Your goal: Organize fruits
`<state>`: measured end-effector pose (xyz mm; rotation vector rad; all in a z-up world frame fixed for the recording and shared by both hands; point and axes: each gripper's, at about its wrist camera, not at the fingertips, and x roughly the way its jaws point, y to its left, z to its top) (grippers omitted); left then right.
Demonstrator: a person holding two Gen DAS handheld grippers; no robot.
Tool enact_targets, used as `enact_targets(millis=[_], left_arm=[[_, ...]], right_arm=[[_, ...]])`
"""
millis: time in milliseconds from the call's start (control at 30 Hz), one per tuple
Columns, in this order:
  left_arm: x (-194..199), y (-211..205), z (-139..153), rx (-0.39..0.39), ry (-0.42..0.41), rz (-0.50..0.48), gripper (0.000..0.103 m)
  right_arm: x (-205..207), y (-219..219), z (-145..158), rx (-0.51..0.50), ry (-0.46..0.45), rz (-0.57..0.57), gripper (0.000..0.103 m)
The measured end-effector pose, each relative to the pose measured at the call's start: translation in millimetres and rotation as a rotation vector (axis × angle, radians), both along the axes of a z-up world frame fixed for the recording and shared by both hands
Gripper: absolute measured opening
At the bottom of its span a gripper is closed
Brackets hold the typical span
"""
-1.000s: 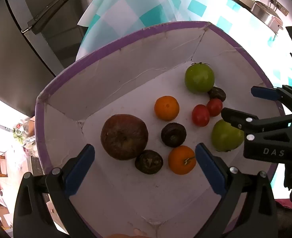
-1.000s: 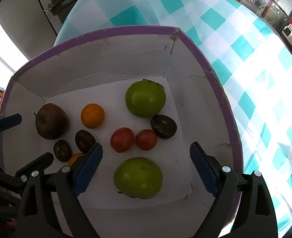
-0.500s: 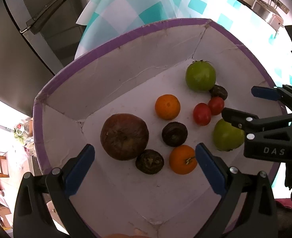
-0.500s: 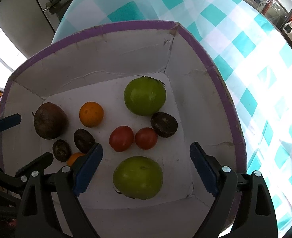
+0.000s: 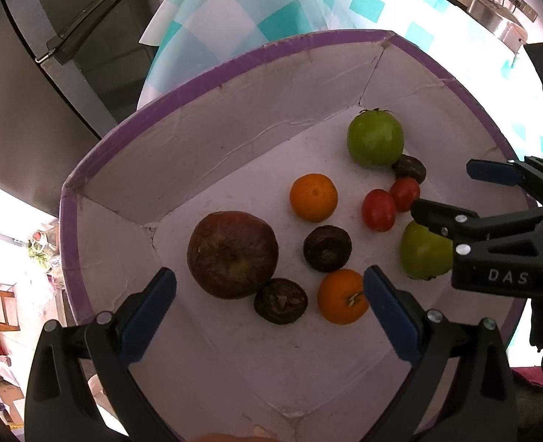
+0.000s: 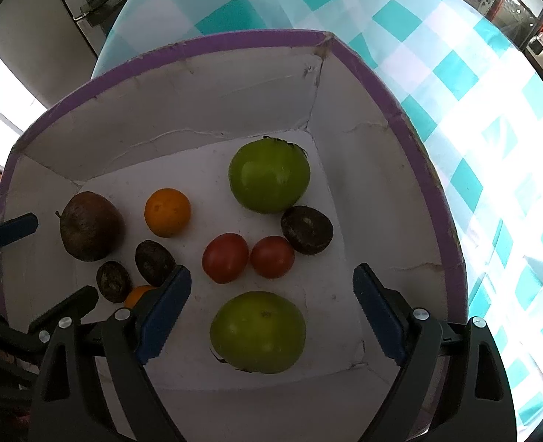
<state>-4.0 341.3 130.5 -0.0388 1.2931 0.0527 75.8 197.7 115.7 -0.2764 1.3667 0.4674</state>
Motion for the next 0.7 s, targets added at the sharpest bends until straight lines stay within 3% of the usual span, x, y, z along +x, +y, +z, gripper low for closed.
enact_targets(millis=[700], left_arm=[[5.5,4.1,-7.7,0.006,0.047,0.024,0.101]], right_arm=[[-0.9,-11.3,-8.9,0.0,0.008,-0.011,0.087]])
